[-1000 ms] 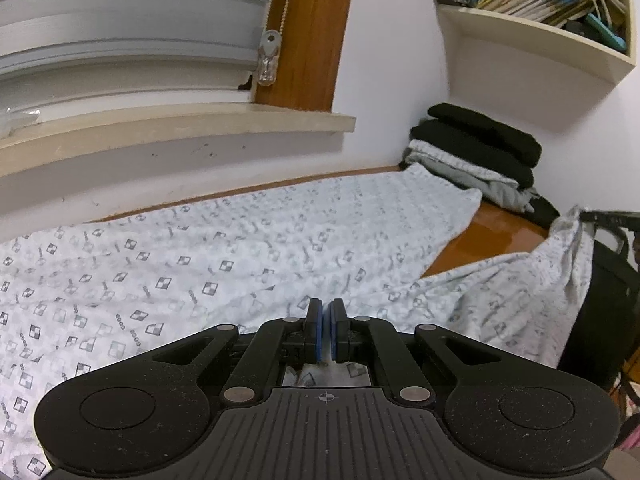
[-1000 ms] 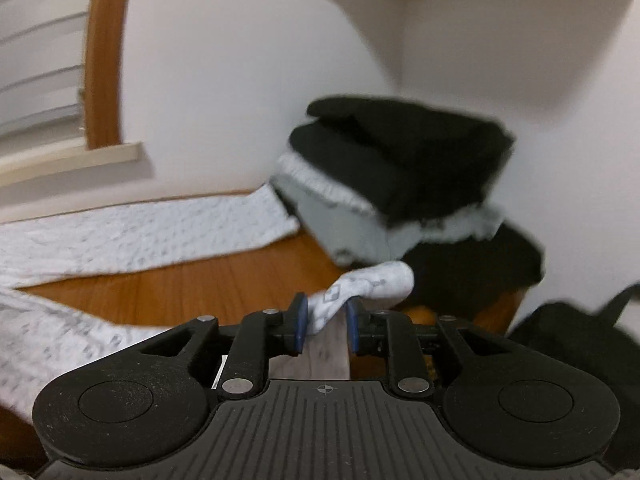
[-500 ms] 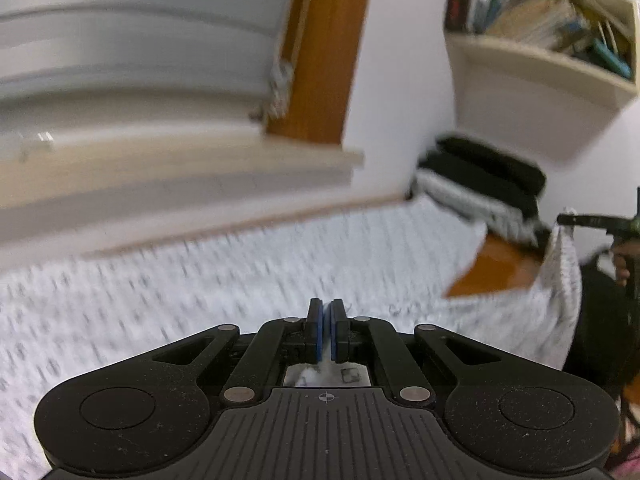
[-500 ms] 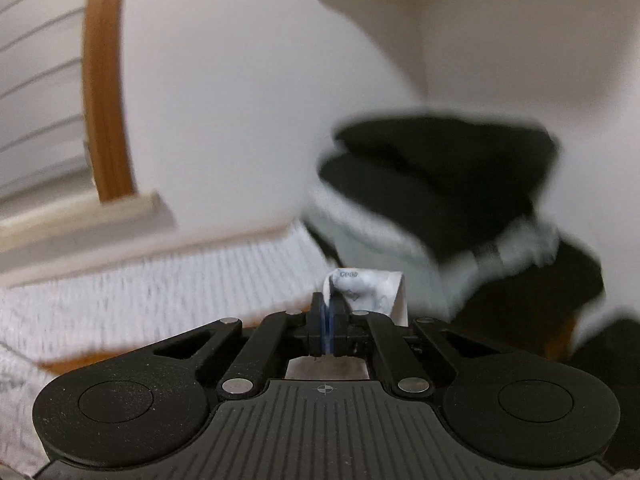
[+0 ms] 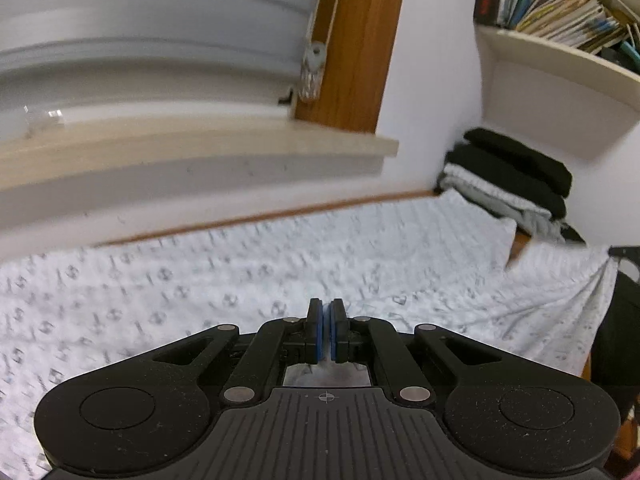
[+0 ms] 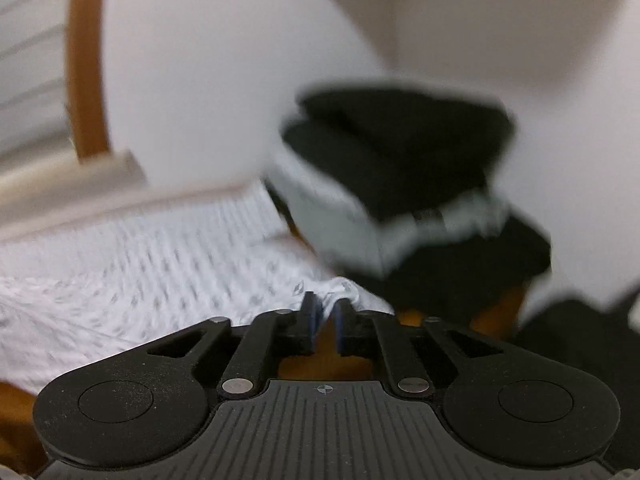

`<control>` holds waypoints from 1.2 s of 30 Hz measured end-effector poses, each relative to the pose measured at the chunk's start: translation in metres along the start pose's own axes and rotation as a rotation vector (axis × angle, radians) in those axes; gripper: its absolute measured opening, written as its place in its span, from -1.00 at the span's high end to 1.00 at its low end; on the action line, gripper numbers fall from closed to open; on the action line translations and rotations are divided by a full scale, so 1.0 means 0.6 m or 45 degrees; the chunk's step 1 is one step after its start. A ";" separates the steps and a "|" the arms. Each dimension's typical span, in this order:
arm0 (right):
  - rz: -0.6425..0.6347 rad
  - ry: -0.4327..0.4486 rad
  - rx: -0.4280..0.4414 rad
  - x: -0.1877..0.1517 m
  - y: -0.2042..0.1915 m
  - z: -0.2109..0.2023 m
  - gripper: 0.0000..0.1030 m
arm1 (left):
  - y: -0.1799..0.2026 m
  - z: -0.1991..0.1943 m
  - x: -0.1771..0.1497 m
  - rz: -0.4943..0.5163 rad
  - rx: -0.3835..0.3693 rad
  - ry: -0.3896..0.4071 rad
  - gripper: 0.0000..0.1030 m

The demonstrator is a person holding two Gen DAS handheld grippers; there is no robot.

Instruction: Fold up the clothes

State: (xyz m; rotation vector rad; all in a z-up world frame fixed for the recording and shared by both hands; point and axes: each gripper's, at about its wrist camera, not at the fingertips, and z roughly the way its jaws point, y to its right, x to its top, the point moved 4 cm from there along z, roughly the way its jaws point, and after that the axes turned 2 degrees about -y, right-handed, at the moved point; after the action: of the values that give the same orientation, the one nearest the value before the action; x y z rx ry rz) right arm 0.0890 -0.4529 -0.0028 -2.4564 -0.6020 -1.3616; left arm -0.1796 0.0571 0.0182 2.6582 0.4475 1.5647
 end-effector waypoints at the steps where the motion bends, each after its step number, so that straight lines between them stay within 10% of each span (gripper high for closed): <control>1: 0.006 -0.044 -0.021 -0.014 0.009 0.008 0.58 | 0.001 0.003 0.000 0.004 0.000 -0.007 0.93; 5: -0.116 -0.009 -0.237 -0.003 -0.008 0.017 0.11 | 0.006 0.006 -0.002 0.035 0.004 -0.007 0.93; 13: -0.181 -0.031 0.086 0.016 -0.085 0.101 0.14 | 0.020 0.010 -0.007 0.112 -0.008 -0.036 0.92; 27: -0.011 -0.064 0.122 -0.007 -0.056 0.213 0.14 | 0.032 0.003 0.002 0.158 -0.065 -0.023 0.92; 30: -0.006 -0.046 0.191 -0.012 -0.056 0.209 0.64 | 0.035 0.001 0.006 0.161 -0.081 -0.022 0.92; 36: 0.012 0.101 0.145 0.001 -0.036 0.130 0.74 | 0.032 -0.039 0.022 0.102 -0.162 0.050 0.94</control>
State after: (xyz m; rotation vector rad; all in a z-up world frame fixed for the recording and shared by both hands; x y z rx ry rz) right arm 0.1365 -0.4012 -0.0423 -2.3019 -0.6304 -1.3739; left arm -0.1892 0.0392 0.0438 2.5844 0.2366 1.6104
